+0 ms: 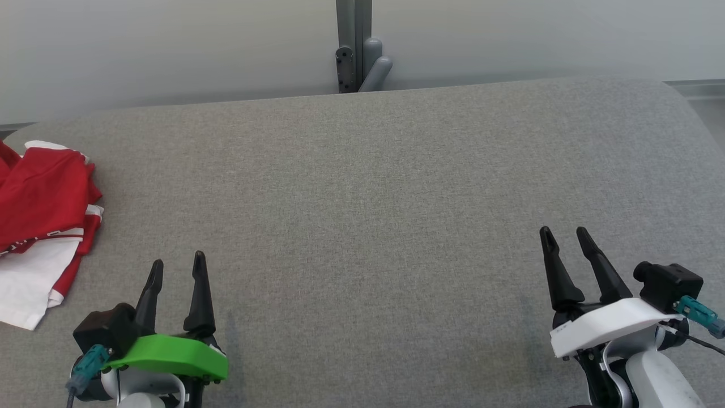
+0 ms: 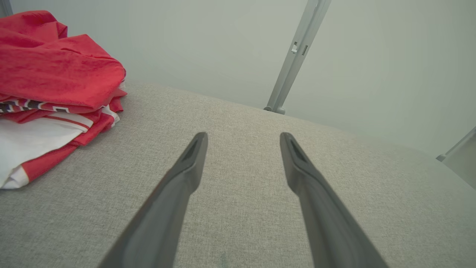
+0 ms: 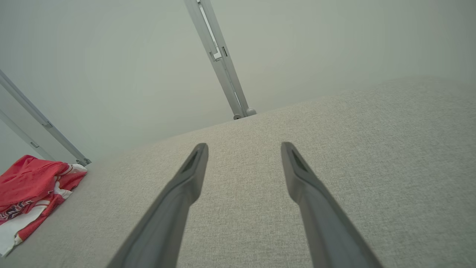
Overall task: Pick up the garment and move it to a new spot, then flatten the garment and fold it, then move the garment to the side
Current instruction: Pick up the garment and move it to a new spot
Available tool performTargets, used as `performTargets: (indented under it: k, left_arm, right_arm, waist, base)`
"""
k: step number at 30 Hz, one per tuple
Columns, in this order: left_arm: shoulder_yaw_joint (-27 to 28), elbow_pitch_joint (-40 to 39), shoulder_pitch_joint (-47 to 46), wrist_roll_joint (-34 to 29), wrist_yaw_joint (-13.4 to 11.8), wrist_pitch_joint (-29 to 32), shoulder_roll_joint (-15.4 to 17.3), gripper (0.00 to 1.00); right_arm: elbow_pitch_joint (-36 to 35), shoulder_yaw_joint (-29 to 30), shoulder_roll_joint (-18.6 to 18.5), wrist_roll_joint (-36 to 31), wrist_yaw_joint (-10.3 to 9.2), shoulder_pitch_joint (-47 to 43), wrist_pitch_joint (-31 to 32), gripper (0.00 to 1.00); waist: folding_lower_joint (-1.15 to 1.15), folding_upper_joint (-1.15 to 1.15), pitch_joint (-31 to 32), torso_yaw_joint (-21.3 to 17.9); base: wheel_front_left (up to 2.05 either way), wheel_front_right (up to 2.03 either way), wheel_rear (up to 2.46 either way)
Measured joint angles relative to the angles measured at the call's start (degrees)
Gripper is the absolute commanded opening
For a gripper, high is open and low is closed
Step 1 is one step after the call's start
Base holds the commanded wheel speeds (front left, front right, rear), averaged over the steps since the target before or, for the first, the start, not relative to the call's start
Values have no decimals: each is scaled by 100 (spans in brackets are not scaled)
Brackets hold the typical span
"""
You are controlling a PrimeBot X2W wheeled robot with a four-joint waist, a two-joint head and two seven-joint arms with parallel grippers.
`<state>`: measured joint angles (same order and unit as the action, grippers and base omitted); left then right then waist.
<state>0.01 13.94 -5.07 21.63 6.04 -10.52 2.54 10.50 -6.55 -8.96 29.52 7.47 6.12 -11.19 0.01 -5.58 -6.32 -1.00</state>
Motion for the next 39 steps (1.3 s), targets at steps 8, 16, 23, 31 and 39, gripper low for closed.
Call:
performTargets:
  k: [8,16,23,31,39]
  left_arm:
    - [-23,100,37,-428,-1,-90,3,100]
    - [-55,155,40,-793,-9,-192,5,100]
    - [-70,198,53,-1107,-51,-269,9,100]
    - [-89,255,92,-1423,-86,-365,11,100]
    - [-78,279,96,-1692,-119,-427,13,100]
  right_arm:
    - [19,-60,-30,-427,1,-17,-67,100]
    - [14,-68,-33,-840,1,-38,-157,100]
    - [16,32,-9,-1211,1,-97,-229,100]
    - [-2,179,66,-1634,1,-116,-303,100]
    - [-7,264,89,-2003,2,-132,-363,100]
  waist:
    - [0,0,2,-7]
    - [0,0,8,-17]
    - [0,0,15,-29]
    - [0,0,1,-47]
    - [0,0,-4,-50]
  base:
    - [0,0,0]
    - [0,0,0]
    - [0,0,0]
    - [0,0,0]
    - [0,0,0]
